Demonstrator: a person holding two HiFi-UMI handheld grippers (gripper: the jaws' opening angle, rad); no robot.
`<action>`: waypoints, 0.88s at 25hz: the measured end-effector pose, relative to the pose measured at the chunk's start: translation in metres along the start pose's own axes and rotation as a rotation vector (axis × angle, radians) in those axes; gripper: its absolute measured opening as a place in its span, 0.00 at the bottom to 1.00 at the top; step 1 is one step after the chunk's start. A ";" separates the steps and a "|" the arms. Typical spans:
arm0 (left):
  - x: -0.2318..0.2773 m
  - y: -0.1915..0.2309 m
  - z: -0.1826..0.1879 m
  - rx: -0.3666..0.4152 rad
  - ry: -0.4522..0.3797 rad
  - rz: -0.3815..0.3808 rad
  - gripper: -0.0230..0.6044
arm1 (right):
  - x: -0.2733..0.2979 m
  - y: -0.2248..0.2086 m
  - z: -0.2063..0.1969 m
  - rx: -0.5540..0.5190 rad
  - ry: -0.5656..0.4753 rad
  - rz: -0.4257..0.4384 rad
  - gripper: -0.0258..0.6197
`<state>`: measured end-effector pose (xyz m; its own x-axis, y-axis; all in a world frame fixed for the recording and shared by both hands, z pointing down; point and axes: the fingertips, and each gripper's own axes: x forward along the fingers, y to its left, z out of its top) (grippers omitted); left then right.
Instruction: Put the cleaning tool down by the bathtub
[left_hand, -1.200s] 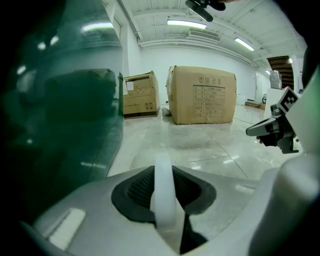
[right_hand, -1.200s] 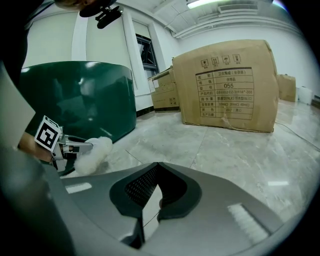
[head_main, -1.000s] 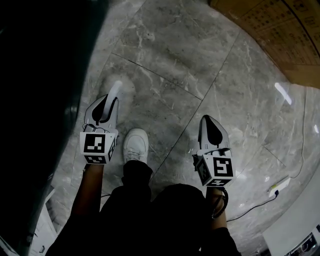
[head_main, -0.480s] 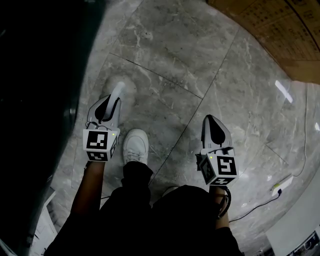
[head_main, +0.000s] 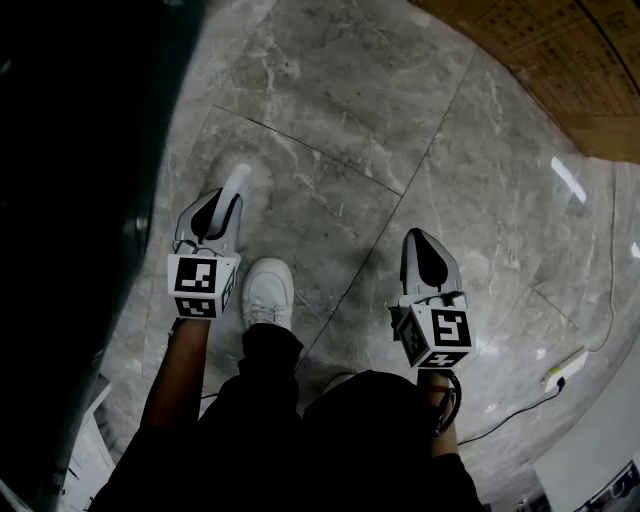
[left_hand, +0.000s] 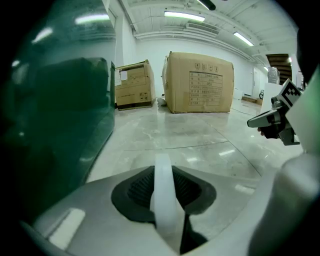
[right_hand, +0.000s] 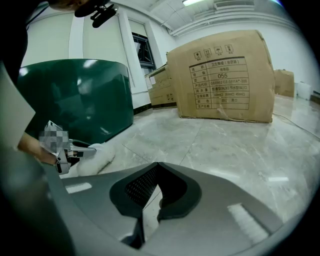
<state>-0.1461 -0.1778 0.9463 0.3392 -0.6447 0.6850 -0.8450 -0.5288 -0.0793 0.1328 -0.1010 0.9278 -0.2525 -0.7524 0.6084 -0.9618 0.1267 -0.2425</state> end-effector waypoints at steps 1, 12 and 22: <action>0.001 0.000 0.000 0.001 0.000 -0.001 0.19 | 0.000 0.000 0.000 -0.001 0.001 0.000 0.06; 0.004 0.002 0.000 0.011 -0.004 -0.007 0.19 | -0.003 -0.003 0.000 -0.011 0.001 -0.019 0.06; 0.004 0.002 -0.005 0.057 0.008 -0.018 0.20 | -0.003 0.000 0.001 -0.026 0.001 -0.023 0.06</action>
<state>-0.1486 -0.1789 0.9521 0.3509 -0.6303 0.6925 -0.8137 -0.5713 -0.1077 0.1332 -0.0998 0.9253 -0.2305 -0.7544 0.6146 -0.9698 0.1260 -0.2090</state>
